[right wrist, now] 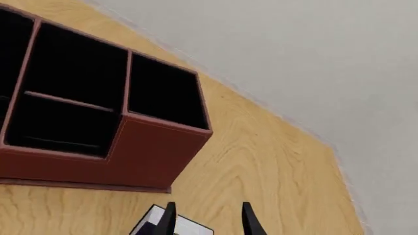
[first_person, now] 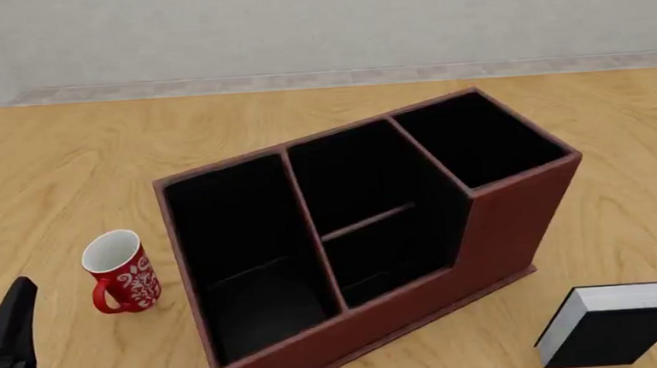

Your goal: Pick up the book and place it in the right compartment of the caddy.

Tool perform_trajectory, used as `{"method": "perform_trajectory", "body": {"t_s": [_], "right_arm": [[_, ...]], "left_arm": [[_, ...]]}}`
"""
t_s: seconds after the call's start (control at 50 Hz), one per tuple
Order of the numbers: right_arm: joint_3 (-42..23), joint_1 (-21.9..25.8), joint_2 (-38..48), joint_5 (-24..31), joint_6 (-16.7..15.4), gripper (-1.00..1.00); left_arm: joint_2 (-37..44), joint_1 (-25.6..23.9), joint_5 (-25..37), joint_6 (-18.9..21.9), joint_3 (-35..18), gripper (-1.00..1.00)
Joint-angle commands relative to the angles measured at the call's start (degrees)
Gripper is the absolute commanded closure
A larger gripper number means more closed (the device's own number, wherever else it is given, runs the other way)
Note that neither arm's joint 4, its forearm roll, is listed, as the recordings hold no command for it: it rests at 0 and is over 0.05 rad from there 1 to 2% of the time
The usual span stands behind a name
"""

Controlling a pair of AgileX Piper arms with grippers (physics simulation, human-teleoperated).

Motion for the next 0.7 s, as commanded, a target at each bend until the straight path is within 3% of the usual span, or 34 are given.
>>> {"method": "perform_trajectory", "body": {"t_s": [0.02,0.06,0.08,0.14,0.32,0.4,0.44,0.52,0.7], "right_arm": [[-5.37,-1.7,4.01,9.3,-10.37,-1.0],[-6.16,-2.01,4.6,9.72,-11.17,-1.0],[-5.9,-2.14,4.72,11.35,-14.05,-1.0],[-7.2,-2.47,5.36,12.48,-14.62,-1.0],[-7.85,-4.89,6.36,16.63,-22.28,-1.0],[-9.2,-4.31,7.21,18.32,-22.66,-1.0],[-8.2,-5.23,6.52,20.12,-25.39,-1.0],[-9.73,-4.75,7.7,22.02,-24.92,-1.0],[-11.01,-5.46,9.22,26.78,-27.86,-1.0]], "left_arm": [[-0.01,0.63,-0.08,0.53,0.12,-1.0],[-0.01,0.72,-0.07,0.56,0.15,-1.0],[-0.01,0.71,-0.08,0.47,0.15,-1.0],[-0.01,0.74,-0.16,0.54,0.19,-1.0],[-0.01,1.14,-0.75,0.36,0.64,-1.0],[-0.01,1.14,-0.79,0.39,0.72,-1.0],[-0.01,1.29,-0.82,0.58,0.64,-1.0],[-0.01,1.46,-0.78,0.51,0.54,-1.0],[-0.01,1.75,-0.51,0.76,-0.05,-1.0]]}}
